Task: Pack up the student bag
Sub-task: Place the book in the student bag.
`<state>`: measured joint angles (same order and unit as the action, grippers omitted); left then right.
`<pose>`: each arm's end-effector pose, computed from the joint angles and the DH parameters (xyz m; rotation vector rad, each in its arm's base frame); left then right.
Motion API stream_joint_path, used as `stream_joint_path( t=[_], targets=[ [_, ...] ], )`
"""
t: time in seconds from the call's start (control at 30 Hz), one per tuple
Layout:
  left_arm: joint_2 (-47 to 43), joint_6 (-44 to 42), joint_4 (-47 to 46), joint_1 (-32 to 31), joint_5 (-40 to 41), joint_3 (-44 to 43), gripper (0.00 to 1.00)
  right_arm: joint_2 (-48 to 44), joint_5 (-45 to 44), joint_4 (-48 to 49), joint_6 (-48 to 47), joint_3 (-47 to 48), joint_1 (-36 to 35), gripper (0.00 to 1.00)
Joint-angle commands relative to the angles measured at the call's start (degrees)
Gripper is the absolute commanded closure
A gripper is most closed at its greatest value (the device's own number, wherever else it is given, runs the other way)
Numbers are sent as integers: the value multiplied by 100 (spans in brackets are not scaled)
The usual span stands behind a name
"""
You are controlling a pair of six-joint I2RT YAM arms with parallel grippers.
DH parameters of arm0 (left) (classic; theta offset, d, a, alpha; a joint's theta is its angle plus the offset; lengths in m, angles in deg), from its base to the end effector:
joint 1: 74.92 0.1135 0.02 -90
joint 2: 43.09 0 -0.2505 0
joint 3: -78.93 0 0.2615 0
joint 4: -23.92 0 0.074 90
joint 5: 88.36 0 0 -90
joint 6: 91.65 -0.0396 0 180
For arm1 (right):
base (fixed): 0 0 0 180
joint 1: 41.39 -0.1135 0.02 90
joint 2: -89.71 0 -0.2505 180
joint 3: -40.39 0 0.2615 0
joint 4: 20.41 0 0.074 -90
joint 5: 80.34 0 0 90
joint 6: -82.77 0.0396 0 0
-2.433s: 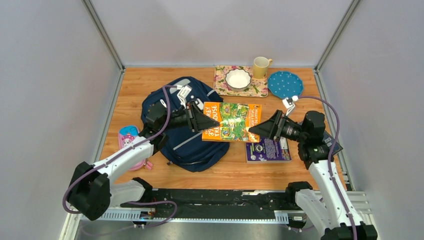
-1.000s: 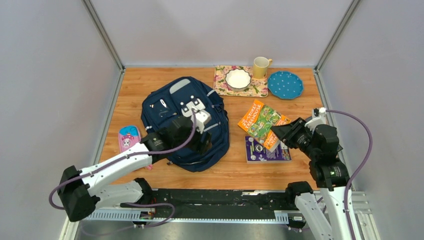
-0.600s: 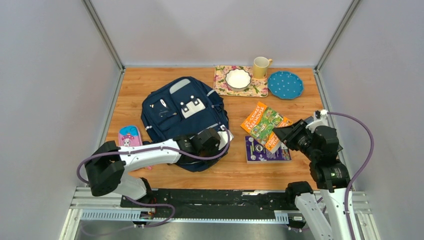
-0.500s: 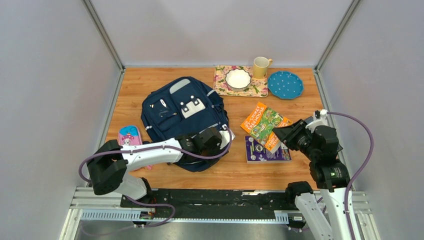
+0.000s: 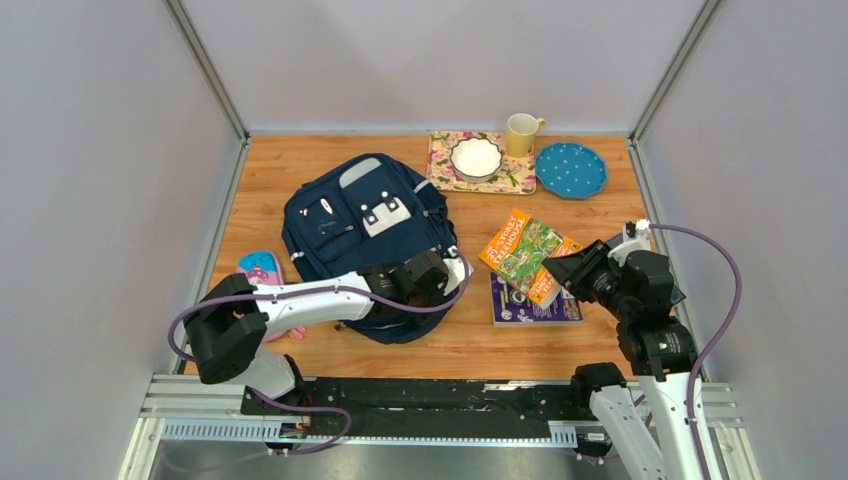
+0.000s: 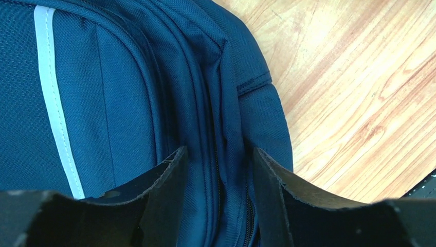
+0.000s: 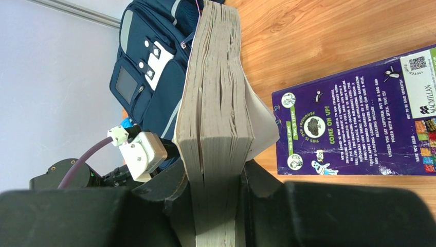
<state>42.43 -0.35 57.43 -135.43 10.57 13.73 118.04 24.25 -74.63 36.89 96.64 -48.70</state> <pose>0.1591 -0.2689 0.1811 1.1849 2.2150 -0.2529 0.1289 0.0266 0.3051 0.5063 2.0524 0.8110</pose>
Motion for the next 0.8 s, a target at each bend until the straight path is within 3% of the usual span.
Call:
stream_joint_path(
  t=[0.0,0.03,0.07,0.13,0.23,0.27,0.57,0.77],
  targets=[
    [158,151,14,-4,-173,-202,42,-65,141,535,88,70,19,100],
    [219,177,66,-5,-120,-254,44,-65,141,535,97,70,19,100],
    [237,178,102,-5,-93,-281,53,-56,149,535,97,53,10,100],
    [307,195,154,-4,-23,-351,62,-48,176,544,97,53,10,100],
    [343,265,286,-13,143,-465,96,-56,167,535,88,52,10,100],
    [299,283,295,-5,170,-483,100,-56,158,544,97,52,10,100],
    [-772,266,409,48,759,-1071,100,-144,325,474,193,-79,19,100],
    [-1308,573,753,531,1102,-1679,100,-434,904,622,693,-456,19,100]
  ],
)
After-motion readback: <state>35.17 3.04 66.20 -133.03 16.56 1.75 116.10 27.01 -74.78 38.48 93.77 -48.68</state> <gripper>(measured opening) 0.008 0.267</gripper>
